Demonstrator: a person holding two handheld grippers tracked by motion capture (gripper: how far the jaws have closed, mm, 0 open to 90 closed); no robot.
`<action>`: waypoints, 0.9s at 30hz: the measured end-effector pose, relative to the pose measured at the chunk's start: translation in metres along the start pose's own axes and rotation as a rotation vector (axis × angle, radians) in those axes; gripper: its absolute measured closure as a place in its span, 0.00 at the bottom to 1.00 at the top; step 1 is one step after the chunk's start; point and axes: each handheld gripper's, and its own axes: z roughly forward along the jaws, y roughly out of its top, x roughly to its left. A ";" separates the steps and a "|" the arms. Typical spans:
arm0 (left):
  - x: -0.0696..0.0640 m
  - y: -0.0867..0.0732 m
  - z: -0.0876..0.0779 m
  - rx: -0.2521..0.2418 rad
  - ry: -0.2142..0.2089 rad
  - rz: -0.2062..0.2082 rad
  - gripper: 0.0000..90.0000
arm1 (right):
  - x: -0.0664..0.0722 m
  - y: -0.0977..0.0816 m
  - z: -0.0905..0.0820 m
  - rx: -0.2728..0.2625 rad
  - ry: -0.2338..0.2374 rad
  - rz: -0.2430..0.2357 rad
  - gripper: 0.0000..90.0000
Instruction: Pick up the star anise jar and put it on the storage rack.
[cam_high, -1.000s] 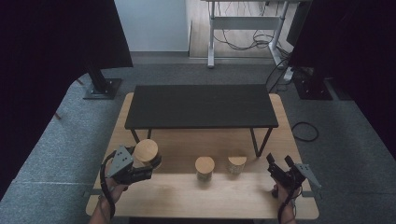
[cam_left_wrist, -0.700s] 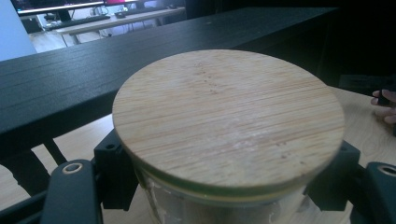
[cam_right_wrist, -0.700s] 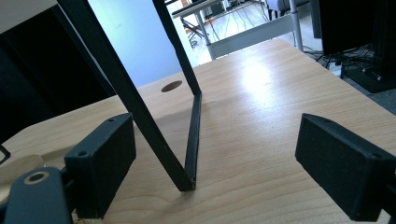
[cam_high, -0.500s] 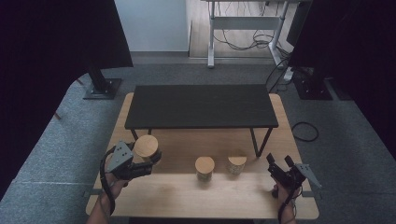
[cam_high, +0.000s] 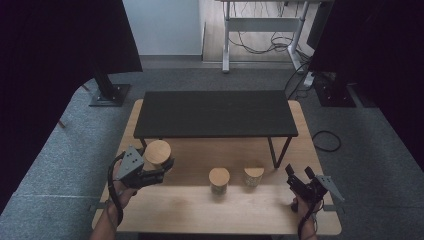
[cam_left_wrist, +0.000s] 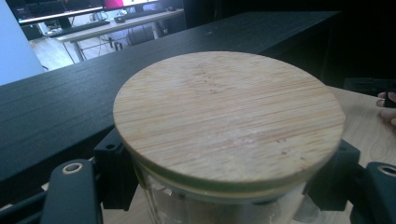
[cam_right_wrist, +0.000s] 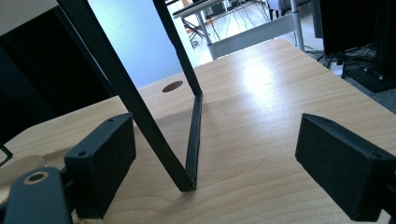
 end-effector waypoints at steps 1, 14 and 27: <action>0.000 0.001 0.001 0.000 0.001 0.004 0.28 | 0.000 0.000 0.000 0.000 0.000 0.000 0.13; 0.001 0.016 0.005 -0.010 -0.007 0.024 0.28 | -0.001 0.000 0.000 -0.001 0.000 0.003 0.13; 0.006 0.033 0.008 -0.015 0.011 0.061 0.28 | -0.001 0.000 0.000 -0.001 0.001 0.004 0.13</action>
